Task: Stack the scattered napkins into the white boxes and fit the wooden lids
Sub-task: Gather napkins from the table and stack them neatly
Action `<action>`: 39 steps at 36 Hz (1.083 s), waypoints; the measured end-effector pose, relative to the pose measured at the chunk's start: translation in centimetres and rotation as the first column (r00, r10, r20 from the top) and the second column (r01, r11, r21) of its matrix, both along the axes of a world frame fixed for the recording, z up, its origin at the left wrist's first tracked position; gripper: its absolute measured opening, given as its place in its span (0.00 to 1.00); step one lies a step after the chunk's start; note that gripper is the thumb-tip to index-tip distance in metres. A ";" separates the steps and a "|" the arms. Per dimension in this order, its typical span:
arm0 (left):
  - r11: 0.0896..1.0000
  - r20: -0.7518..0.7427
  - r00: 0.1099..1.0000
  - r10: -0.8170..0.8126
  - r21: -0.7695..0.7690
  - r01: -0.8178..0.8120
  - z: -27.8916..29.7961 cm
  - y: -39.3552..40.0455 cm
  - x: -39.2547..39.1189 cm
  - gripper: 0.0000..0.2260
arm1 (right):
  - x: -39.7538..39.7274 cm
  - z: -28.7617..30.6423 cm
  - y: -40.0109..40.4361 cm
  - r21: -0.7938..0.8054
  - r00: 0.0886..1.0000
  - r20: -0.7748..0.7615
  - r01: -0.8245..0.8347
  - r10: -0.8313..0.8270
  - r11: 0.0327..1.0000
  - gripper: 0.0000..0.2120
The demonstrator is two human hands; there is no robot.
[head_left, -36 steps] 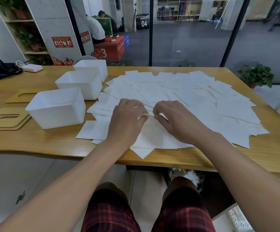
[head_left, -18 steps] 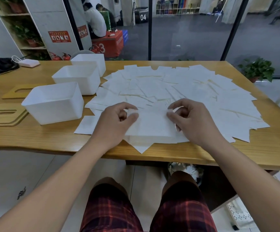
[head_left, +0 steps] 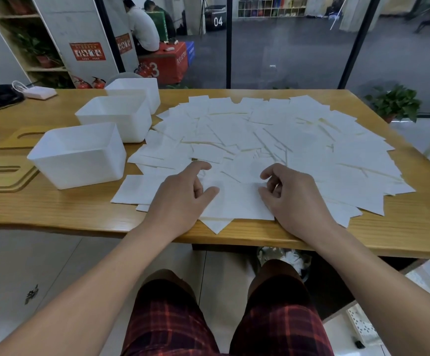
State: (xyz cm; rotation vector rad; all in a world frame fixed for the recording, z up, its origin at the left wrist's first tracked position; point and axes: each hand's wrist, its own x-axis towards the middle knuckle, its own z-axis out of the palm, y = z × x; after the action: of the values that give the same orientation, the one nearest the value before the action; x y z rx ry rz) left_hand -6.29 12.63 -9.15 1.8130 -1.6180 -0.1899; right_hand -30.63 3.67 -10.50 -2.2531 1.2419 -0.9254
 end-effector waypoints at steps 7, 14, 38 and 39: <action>1.000 0.093 0.995 0.024 0.004 -0.025 -0.4 -0.1 0.1 0.15 | 1.3 0.4 -1.4 -0.153 0.998 -0.061 -0.015 0.006 0.988 0.04; 1.000 0.090 0.996 0.018 -0.019 -0.017 -1.4 -0.3 0.5 0.10 | 4.5 1.1 -3.6 -0.083 0.983 -0.177 -0.061 0.045 0.995 0.08; 0.993 0.112 0.992 0.050 -0.116 -0.037 1.4 -2.1 -0.8 0.27 | 5.4 2.5 -3.2 -0.305 0.966 -0.154 -0.246 0.207 0.920 0.03; 0.992 0.116 0.992 0.047 -0.125 -0.032 1.7 -2.5 -1.1 0.25 | 5.4 2.7 -3.2 -0.314 0.962 -0.144 -0.268 0.233 0.911 0.03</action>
State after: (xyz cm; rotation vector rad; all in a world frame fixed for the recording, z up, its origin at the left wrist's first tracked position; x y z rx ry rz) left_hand -7.38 10.11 -7.48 1.7894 -1.6362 0.0358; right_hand -25.22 0.49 -7.82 -2.6769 0.8539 -0.9867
